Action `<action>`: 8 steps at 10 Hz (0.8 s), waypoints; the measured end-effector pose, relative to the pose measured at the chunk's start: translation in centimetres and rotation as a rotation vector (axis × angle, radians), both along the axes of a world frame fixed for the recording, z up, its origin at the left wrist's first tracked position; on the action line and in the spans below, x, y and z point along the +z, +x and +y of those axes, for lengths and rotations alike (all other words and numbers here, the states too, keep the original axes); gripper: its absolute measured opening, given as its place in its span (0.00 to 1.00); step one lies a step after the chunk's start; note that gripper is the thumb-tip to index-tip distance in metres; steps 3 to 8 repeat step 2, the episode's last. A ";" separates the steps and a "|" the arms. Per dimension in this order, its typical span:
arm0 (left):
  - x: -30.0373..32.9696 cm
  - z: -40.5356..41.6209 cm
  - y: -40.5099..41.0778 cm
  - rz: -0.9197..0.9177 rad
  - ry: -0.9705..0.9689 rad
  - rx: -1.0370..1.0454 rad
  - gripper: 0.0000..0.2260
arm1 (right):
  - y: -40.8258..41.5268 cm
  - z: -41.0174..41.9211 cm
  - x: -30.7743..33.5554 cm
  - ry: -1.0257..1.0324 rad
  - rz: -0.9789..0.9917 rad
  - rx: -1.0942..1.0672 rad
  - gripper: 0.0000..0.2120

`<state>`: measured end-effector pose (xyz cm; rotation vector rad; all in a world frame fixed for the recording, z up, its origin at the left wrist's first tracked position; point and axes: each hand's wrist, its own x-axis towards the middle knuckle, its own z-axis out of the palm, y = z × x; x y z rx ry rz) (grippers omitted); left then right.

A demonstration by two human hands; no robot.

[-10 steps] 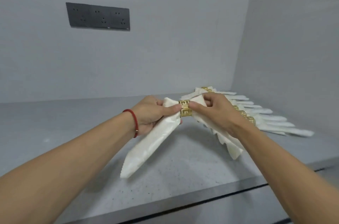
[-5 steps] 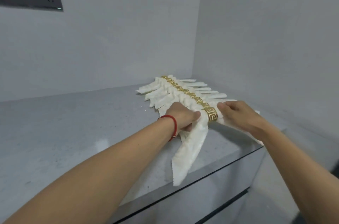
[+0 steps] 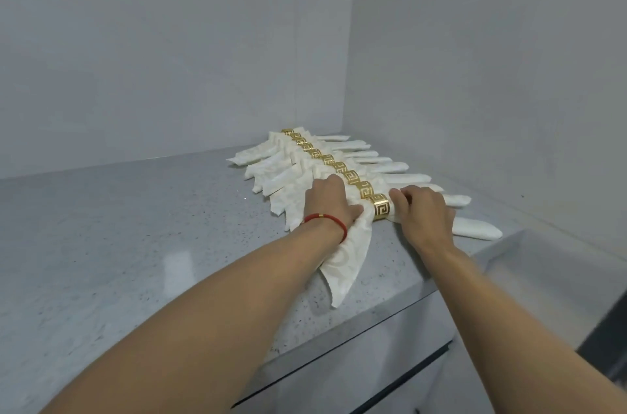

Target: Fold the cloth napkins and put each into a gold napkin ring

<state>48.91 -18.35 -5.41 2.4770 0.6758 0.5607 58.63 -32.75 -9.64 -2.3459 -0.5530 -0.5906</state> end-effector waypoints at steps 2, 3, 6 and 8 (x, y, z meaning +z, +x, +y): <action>0.6 0.9 -4.2 -0.162 -0.060 -0.012 0.10 | -1.7 -0.5 0.8 0.310 -0.101 -0.013 0.13; 0.6 0.9 -4.2 -0.162 -0.060 -0.012 0.10 | -1.7 -0.5 0.8 0.310 -0.101 -0.013 0.13; 0.6 0.9 -4.2 -0.162 -0.060 -0.012 0.10 | -1.7 -0.5 0.8 0.310 -0.101 -0.013 0.13; 0.6 0.9 -4.2 -0.162 -0.060 -0.012 0.10 | -1.7 -0.5 0.8 0.310 -0.101 -0.013 0.13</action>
